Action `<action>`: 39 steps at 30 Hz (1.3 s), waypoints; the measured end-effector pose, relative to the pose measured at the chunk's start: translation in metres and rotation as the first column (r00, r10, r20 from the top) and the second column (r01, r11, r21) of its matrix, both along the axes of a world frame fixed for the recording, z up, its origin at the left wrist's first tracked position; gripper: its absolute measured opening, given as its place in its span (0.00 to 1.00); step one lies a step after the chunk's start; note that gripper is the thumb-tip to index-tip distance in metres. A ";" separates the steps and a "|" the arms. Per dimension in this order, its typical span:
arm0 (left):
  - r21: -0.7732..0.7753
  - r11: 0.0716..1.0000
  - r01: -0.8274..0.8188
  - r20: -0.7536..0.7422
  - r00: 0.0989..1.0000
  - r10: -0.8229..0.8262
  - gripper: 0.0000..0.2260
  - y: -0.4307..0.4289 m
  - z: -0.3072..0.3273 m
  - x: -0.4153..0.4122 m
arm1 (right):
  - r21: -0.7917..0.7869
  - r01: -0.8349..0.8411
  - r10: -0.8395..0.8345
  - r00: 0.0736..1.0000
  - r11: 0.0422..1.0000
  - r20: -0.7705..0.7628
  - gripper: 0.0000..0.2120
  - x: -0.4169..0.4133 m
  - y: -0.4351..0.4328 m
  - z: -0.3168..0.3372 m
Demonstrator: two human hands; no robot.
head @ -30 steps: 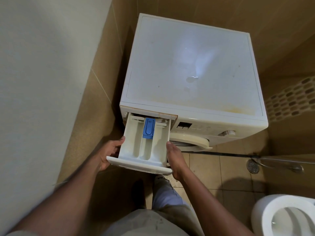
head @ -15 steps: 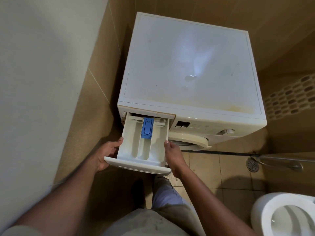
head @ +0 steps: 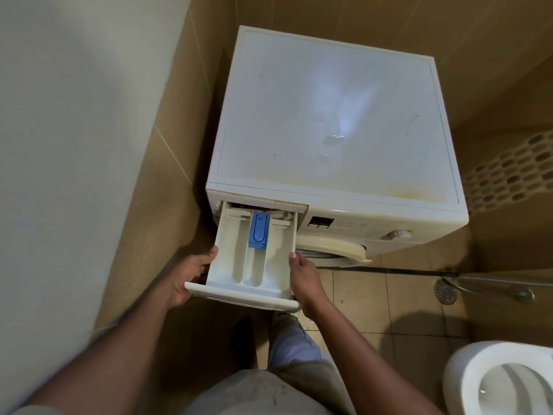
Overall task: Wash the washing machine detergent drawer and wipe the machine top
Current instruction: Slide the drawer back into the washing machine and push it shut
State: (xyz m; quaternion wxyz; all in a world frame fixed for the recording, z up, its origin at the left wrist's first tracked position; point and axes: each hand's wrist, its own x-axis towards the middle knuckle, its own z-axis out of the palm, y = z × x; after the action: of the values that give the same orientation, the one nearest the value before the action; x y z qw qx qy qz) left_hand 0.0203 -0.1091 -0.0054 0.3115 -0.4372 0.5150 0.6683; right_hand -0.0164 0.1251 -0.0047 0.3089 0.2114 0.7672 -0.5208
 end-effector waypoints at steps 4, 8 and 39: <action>-0.012 1.000 -0.015 -0.023 1.000 0.015 0.20 -0.001 0.001 -0.004 | 0.006 -0.001 0.001 1.000 1.000 0.004 0.19 -0.003 0.002 0.000; 0.006 1.000 -0.029 0.009 1.000 0.029 0.18 0.000 -0.001 0.001 | 0.020 -0.055 0.055 0.998 0.998 -0.019 0.18 -0.005 0.002 0.004; -0.048 0.993 -0.105 -0.028 0.994 0.104 0.22 -0.002 0.002 -0.032 | -0.093 0.036 -0.027 0.995 0.995 0.099 0.19 -0.044 0.004 0.006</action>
State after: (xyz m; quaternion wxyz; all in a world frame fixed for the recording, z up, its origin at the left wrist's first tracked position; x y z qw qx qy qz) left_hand -0.0121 -0.1106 -0.0033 0.2586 -0.4628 0.5117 0.6761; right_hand -0.0602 0.1290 0.0009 0.3475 0.2341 0.7223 -0.5503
